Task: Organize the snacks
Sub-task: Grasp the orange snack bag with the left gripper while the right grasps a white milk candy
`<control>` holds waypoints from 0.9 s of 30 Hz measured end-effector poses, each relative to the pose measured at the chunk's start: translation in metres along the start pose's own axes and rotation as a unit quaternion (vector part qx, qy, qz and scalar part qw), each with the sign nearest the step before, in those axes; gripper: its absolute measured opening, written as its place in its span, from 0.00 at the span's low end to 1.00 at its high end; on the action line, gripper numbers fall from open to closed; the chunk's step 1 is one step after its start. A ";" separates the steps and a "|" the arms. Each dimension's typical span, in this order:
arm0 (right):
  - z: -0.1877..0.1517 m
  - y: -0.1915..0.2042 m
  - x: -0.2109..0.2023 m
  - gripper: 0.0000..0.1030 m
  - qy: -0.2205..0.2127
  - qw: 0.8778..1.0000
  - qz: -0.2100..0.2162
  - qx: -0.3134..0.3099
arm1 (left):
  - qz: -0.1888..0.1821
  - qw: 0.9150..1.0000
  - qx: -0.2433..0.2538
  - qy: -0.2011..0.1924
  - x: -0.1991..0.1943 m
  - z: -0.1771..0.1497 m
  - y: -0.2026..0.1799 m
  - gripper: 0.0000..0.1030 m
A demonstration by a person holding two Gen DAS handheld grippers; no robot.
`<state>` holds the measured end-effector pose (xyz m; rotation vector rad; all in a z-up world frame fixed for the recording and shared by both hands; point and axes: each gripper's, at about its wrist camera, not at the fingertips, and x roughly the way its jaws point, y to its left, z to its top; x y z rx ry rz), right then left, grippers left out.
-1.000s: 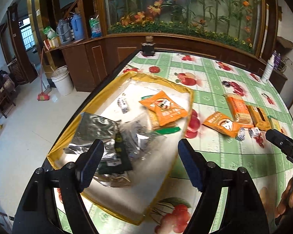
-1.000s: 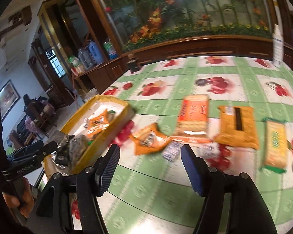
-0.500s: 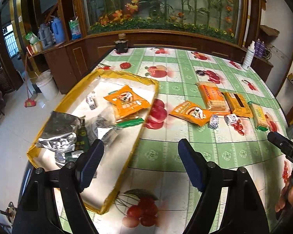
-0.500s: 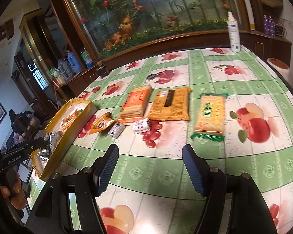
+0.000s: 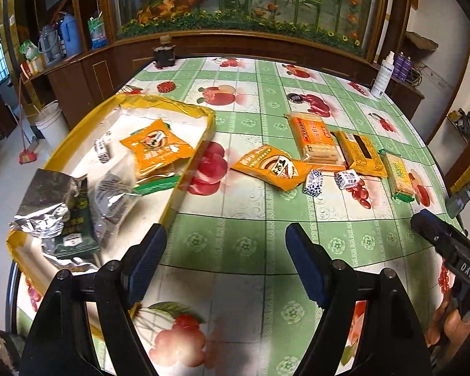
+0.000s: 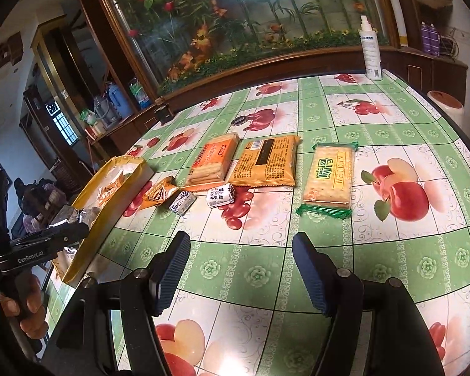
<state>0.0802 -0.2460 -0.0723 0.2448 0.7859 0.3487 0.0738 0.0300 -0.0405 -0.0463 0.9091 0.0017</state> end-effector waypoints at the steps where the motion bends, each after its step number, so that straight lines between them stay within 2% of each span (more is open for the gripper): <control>1: 0.000 0.002 0.002 0.68 0.002 1.000 0.002 -0.003 | -0.008 1.000 -0.003 0.003 0.004 0.002 -0.002 0.76; 7: 0.003 0.014 0.017 0.68 0.015 1.000 0.012 -0.020 | -0.065 0.996 -0.045 0.027 0.033 0.020 -0.011 0.76; 10: 0.006 0.020 0.024 0.68 0.020 0.999 0.017 -0.026 | -0.098 0.990 -0.093 0.038 0.051 0.033 -0.010 0.76; 14: 0.013 0.026 0.037 0.68 0.026 0.999 0.024 -0.030 | -0.114 0.980 -0.155 0.058 0.077 0.046 -0.007 0.76; 20: 0.029 0.037 0.064 0.68 0.036 0.998 0.030 -0.047 | -0.086 0.977 -0.182 0.077 0.107 0.052 -0.011 0.76; 26: 0.037 0.041 0.093 0.66 0.057 0.997 0.026 -0.050 | -0.038 0.988 -0.137 0.056 0.113 0.059 -0.018 0.76; 27: 0.037 0.041 0.097 0.63 0.061 0.997 0.025 -0.050 | -0.030 0.991 -0.123 0.053 0.114 0.059 -0.020 0.72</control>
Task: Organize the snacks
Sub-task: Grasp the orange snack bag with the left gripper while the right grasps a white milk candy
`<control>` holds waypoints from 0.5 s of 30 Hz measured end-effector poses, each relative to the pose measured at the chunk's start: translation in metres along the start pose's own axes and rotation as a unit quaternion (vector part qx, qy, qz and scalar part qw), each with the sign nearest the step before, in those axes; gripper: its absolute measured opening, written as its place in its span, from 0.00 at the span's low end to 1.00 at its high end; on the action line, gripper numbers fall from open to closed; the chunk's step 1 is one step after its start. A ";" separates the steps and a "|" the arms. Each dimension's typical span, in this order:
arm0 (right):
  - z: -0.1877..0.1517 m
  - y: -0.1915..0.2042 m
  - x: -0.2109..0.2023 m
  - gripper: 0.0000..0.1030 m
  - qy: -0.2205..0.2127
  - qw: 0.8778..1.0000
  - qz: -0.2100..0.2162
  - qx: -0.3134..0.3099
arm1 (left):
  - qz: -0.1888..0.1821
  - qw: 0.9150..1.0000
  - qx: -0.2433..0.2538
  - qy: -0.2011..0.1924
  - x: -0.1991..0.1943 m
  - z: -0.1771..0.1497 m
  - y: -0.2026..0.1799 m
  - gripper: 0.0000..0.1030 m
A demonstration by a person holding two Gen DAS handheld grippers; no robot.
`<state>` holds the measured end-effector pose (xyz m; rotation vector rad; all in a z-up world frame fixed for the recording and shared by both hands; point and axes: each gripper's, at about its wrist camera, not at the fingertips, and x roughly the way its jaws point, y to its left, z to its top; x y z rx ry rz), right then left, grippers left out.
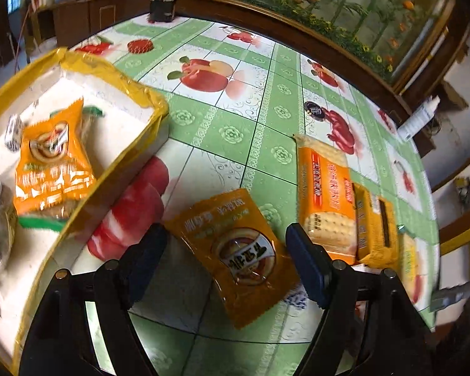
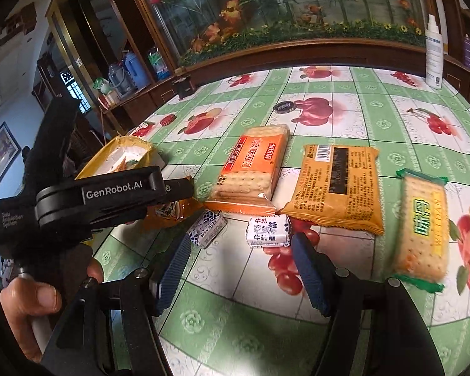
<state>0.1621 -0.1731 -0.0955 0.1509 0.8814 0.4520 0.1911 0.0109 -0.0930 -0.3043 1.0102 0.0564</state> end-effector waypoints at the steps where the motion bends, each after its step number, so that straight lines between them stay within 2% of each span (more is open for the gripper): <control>1: 0.000 -0.001 0.003 0.60 0.003 1.000 -0.002 0.001 | 0.008 1.000 0.013 -0.004 0.000 0.000 0.000 0.58; 2: 0.000 -0.002 0.006 0.59 0.005 1.000 -0.004 0.001 | 0.010 1.000 0.022 -0.008 0.000 0.000 0.001 0.49; 4: 0.001 -0.005 0.010 0.56 0.010 1.000 -0.005 0.004 | -0.008 1.000 0.027 -0.008 -0.002 0.001 0.008 0.42; 8: 0.005 -0.004 0.014 0.55 0.010 1.000 -0.012 -0.005 | -0.047 0.999 0.026 0.001 -0.006 0.000 0.023 0.35; 12: 0.006 0.006 0.019 0.54 0.015 0.999 -0.033 -0.033 | -0.060 0.998 0.034 0.001 -0.013 -0.009 0.028 0.35; 15: 0.005 0.011 0.020 0.32 0.019 0.997 -0.047 -0.052 | -0.064 0.997 0.044 0.000 -0.020 -0.019 0.029 0.34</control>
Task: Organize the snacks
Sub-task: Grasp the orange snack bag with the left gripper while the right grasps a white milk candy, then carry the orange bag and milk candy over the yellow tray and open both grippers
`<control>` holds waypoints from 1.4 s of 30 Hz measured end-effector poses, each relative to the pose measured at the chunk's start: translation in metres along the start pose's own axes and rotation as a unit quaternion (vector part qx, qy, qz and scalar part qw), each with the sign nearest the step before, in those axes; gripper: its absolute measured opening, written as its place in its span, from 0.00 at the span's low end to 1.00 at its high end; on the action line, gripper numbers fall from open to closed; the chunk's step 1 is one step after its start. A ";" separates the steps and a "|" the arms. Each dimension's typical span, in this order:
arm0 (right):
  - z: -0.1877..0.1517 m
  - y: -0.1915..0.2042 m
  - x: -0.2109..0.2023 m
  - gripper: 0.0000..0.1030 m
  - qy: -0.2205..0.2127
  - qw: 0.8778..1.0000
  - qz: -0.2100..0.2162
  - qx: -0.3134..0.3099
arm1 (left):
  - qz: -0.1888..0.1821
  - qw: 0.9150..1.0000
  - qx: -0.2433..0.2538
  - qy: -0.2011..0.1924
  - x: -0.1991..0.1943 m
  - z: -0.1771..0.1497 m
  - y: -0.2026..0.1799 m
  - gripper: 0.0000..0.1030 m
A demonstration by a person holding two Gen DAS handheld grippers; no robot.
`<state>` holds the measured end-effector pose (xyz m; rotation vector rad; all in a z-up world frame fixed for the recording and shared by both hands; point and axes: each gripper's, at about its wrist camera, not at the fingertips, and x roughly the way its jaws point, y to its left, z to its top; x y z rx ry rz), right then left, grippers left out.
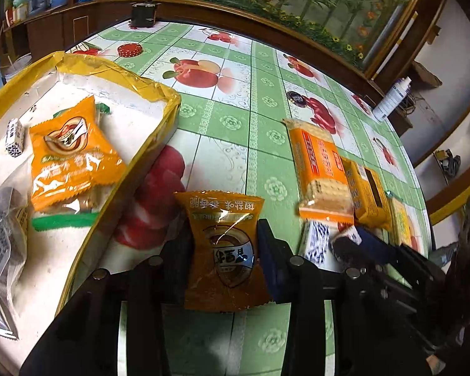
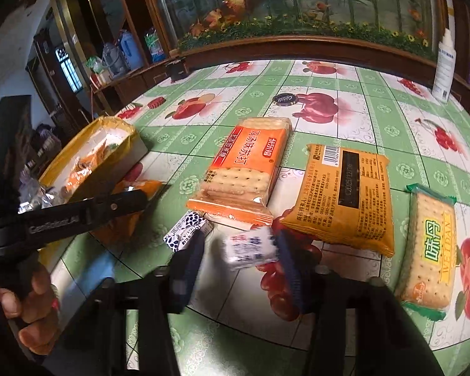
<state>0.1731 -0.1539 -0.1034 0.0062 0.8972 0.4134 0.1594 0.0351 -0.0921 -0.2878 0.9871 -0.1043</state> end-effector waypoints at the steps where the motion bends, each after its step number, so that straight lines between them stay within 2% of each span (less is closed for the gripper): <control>1: 0.000 0.000 0.000 0.32 0.000 1.000 -0.002 -0.002 | -0.003 1.000 0.002 0.000 -0.002 -0.003 0.000 0.34; 9: -0.009 -0.007 -0.025 0.32 -0.023 0.999 0.012 0.020 | -0.005 1.000 0.015 -0.006 -0.021 -0.022 0.002 0.33; 18: -0.021 -0.007 -0.066 0.32 -0.058 0.996 0.044 0.053 | -0.011 0.999 0.025 -0.035 -0.063 -0.035 -0.005 0.33; 32: -0.025 0.036 -0.086 0.31 -0.074 0.993 0.089 0.033 | 0.004 0.998 0.007 -0.060 -0.106 -0.051 0.018 0.33; 42: -0.025 0.059 -0.096 0.31 -0.079 0.992 0.100 0.014 | 0.000 0.998 -0.002 -0.070 -0.120 -0.056 0.026 0.34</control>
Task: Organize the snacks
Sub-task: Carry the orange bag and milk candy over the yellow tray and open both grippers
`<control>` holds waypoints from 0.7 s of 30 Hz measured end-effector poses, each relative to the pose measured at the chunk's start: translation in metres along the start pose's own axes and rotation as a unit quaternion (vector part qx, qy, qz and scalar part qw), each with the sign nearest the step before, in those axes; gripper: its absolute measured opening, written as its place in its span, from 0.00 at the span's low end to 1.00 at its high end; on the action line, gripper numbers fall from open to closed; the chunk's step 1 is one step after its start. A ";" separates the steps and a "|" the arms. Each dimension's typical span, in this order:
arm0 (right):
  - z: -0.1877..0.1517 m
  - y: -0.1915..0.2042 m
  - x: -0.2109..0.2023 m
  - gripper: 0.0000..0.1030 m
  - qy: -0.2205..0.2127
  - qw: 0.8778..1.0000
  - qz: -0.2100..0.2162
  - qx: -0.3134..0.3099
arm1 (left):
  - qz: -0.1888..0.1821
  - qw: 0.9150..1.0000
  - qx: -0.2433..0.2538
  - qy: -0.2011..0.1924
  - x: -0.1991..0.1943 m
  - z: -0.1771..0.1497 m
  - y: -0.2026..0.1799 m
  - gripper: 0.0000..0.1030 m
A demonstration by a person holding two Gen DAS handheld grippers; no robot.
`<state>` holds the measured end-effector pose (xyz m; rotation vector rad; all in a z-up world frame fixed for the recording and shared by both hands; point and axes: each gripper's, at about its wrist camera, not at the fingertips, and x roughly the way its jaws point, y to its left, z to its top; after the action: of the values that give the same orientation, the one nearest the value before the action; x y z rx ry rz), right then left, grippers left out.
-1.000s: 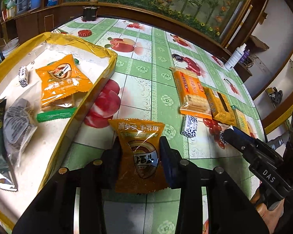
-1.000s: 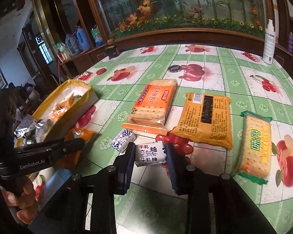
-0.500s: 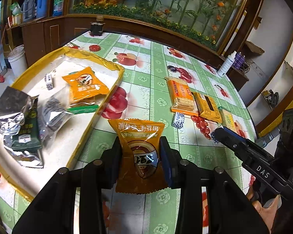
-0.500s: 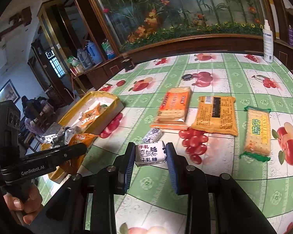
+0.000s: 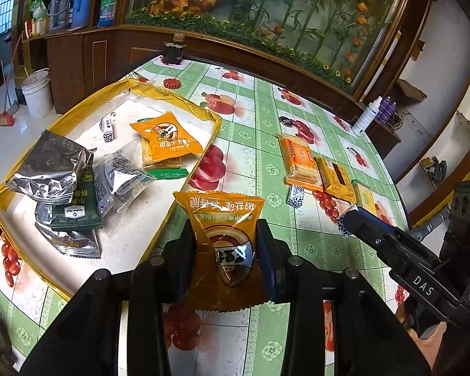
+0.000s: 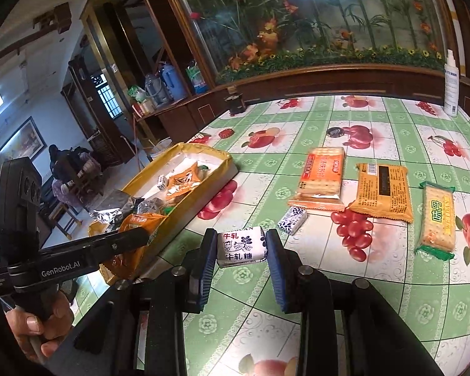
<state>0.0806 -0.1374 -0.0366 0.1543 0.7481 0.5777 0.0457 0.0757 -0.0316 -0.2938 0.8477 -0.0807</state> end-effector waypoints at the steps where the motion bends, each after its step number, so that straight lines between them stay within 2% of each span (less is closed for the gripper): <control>1: 0.000 0.001 -0.001 0.31 0.000 1.000 0.000 -0.001 | 0.000 1.000 -0.001 -0.001 -0.001 0.000 0.000 0.34; 21: 0.000 0.010 -0.004 0.31 -0.001 1.000 0.006 -0.008 | -0.001 1.000 -0.004 -0.006 -0.011 -0.002 0.003 0.34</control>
<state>0.0735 -0.1316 -0.0309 0.1442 0.7416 0.5938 0.0366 0.0802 -0.0255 -0.3033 0.8352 -0.0769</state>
